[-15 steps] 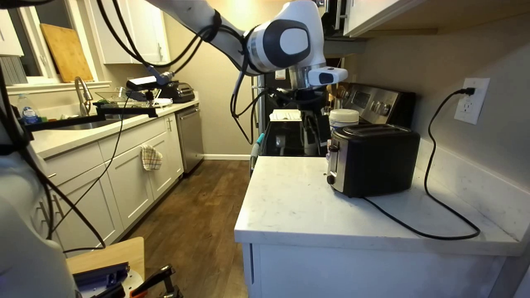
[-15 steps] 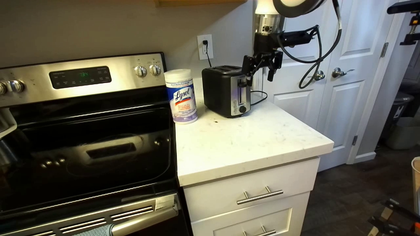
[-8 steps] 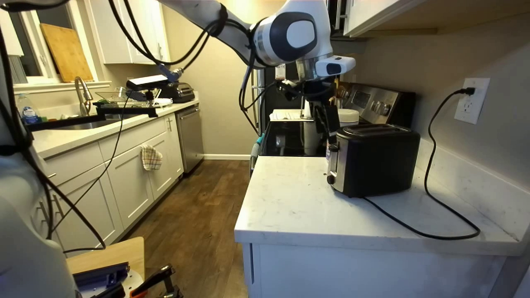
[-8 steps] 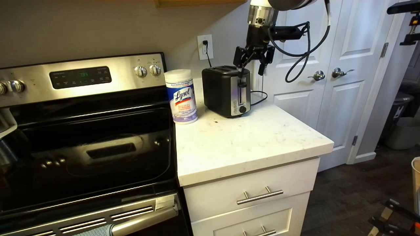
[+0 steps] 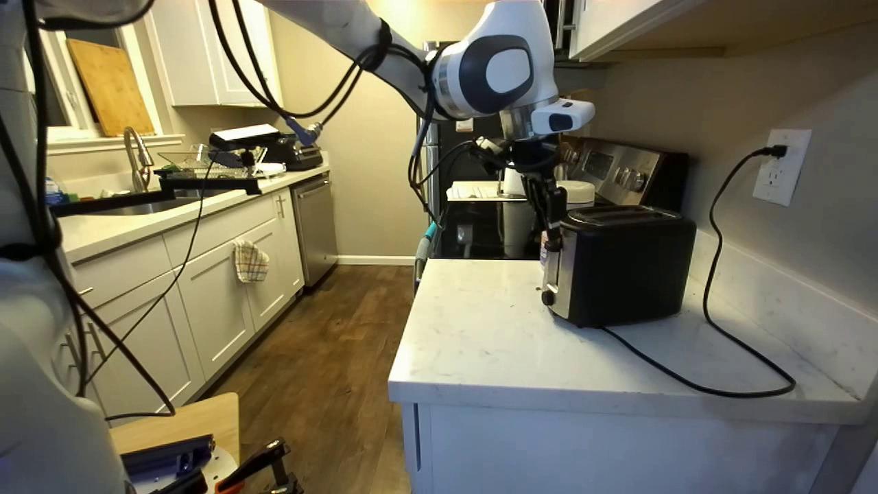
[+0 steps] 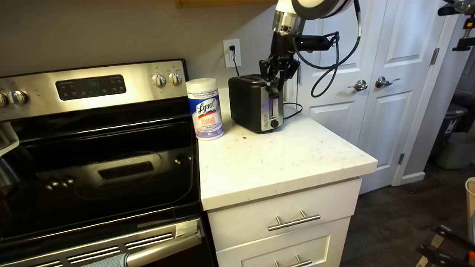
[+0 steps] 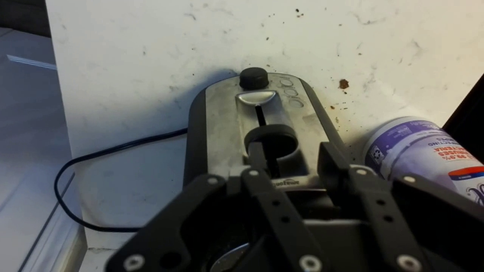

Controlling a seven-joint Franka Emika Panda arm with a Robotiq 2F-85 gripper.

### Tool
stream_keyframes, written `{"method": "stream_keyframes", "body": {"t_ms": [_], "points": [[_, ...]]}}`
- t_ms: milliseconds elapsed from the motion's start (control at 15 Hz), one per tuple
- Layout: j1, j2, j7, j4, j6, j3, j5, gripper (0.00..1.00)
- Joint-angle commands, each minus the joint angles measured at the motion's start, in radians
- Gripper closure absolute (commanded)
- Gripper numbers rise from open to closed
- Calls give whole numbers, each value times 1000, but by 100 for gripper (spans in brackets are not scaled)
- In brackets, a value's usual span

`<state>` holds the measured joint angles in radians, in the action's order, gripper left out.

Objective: Press down the toaster

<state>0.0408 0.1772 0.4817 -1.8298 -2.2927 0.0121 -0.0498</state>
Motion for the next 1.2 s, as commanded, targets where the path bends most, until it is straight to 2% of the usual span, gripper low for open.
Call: {"method": "stream_keyframes", "body": {"t_ms": [0, 133, 200, 600, 1133], "points": [[8, 18, 2, 27, -13, -9, 22, 87], [11, 18, 10, 30, -10, -12, 15, 98], [13, 18, 12, 30, -10, -12, 13, 99], [28, 15, 61, 29, 26, -25, -46, 100], [54, -20, 121, -29, 6, -30, -141, 100]]}}
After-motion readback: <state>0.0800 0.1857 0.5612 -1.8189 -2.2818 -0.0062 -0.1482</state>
